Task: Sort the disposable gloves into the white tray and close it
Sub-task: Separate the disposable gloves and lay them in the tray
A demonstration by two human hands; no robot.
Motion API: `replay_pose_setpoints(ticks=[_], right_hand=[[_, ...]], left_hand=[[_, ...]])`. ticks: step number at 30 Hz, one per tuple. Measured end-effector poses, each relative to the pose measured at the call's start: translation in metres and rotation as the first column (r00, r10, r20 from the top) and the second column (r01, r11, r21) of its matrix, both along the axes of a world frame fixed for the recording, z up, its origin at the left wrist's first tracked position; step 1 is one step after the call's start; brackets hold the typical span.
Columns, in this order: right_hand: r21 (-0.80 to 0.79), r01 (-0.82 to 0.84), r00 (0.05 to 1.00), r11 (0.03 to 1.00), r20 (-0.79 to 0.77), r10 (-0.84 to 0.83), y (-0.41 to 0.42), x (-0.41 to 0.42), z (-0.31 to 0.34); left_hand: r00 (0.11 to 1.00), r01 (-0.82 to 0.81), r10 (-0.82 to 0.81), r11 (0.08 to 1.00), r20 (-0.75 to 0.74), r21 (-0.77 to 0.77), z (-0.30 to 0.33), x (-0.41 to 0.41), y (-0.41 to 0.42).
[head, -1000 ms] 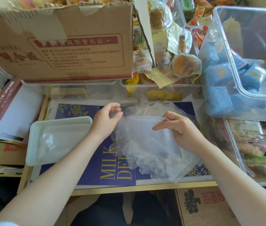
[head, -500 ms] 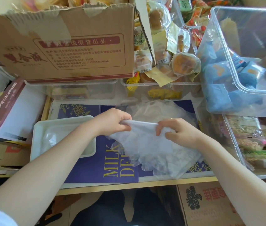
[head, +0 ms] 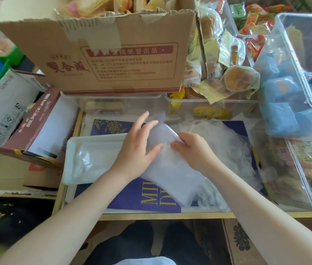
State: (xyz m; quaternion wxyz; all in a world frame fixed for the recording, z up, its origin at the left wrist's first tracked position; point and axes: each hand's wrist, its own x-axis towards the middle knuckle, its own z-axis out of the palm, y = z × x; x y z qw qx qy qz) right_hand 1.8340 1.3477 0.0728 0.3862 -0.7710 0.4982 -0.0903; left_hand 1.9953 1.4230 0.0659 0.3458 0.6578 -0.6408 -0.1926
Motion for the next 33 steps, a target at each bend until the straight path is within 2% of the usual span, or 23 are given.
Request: replay_pose_setpoints(ticks=[2, 4, 7, 9, 11, 13, 15, 18, 20, 22, 24, 26, 27, 28, 30, 32, 33], right_hand=[[0.026, -0.033, 0.999, 0.999, 0.035, 0.032, 0.005, 0.012, 0.001], [0.039, -0.082, 0.994, 0.996, 0.07, 0.079, 0.01, 0.024, 0.002], [0.055, -0.142, 0.984, 0.988, 0.118, 0.135, 0.015, 0.042, 0.0], [0.065, -0.177, 0.976, 0.982, 0.137, 0.167, 0.016, 0.054, -0.002], [0.064, -0.218, 0.97, 0.974, 0.124, 0.209, 0.016, 0.067, -0.007], [0.098, -0.251, 0.965, 0.963, 0.107, 0.24, 0.016, 0.079, -0.013], [0.221, -0.261, 0.963, 0.939, 0.132, 0.237, 0.016, 0.09, -0.021], [0.411, -0.2, 0.975, 0.889, 0.173, 0.14, 0.021, 0.106, -0.039], [0.471, -0.131, 0.986, 0.872, 0.156, 0.064, 0.024, 0.121, -0.052], [0.397, -0.074, 0.997, 0.915, 0.048, 0.06, 0.024, 0.136, -0.064], [0.235, -0.064, 0.992, 0.97, -0.089, 0.087, 0.023, 0.151, -0.073], [0.082, -0.097, 0.969, 0.992, -0.218, 0.113, 0.024, 0.162, -0.077], [0.012, -0.139, 0.946, 0.99, -0.293, 0.136, 0.025, 0.165, -0.079], [-0.043, -0.182, 0.919, 0.982, -0.364, 0.155, 0.026, 0.169, -0.082], [-0.102, -0.215, 0.893, 0.971, -0.422, 0.154, 0.027, 0.171, -0.086], [-0.108, -0.148, 0.915, 0.983, -0.393, 0.095, 0.026, 0.174, -0.089], [-0.085, -0.101, 0.923, 0.991, -0.379, 0.062, 0.026, 0.174, -0.09]], left_hand=[[0.991, 0.032, -0.014, 0.991, -0.136, 0.133, -0.008, 0.001, 0.008], [0.967, 0.015, 0.04, 0.977, -0.253, 0.212, -0.015, 0.007, 0.011], [0.841, -0.006, 0.179, 0.946, -0.51, 0.323, -0.022, 0.022, 0.015], [0.757, -0.073, 0.278, 0.935, -0.591, 0.346, -0.026, 0.032, 0.022], [0.729, -0.164, 0.365, 0.914, -0.579, 0.37, -0.026, 0.045, 0.027], [0.723, -0.244, 0.444, 0.881, -0.529, 0.405, -0.029, 0.062, 0.034], [0.683, -0.313, 0.533, 0.832, -0.5, 0.459, -0.035, 0.084, 0.041], [0.641, -0.443, 0.679, 0.708, -0.358, 0.55, -0.052, 0.116, 0.052], [0.626, -0.506, 0.738, 0.63, -0.251, 0.59, -0.062, 0.133, 0.056], [0.639, -0.509, 0.749, 0.581, -0.174, 0.635, -0.068, 0.145, 0.055], [0.721, -0.465, 0.688, 0.573, -0.087, 0.675, -0.068, 0.15, 0.052], [0.838, -0.44, 0.543, 0.611, 0.056, 0.659, -0.066, 0.15, 0.05], [0.872, -0.458, 0.459, 0.636, 0.172, 0.621, -0.064, 0.149, 0.05], [0.869, -0.495, 0.375, 0.67, 0.323, 0.553, -0.06, 0.147, 0.052], [0.786, -0.522, 0.249, 0.758, 0.567, 0.391, -0.06, 0.147, 0.057], [0.746, -0.398, 0.175, 0.89, 0.643, 0.22, -0.067, 0.148, 0.061], [0.776, -0.276, 0.103, 0.943, 0.622, 0.188, -0.071, 0.148, 0.063]])
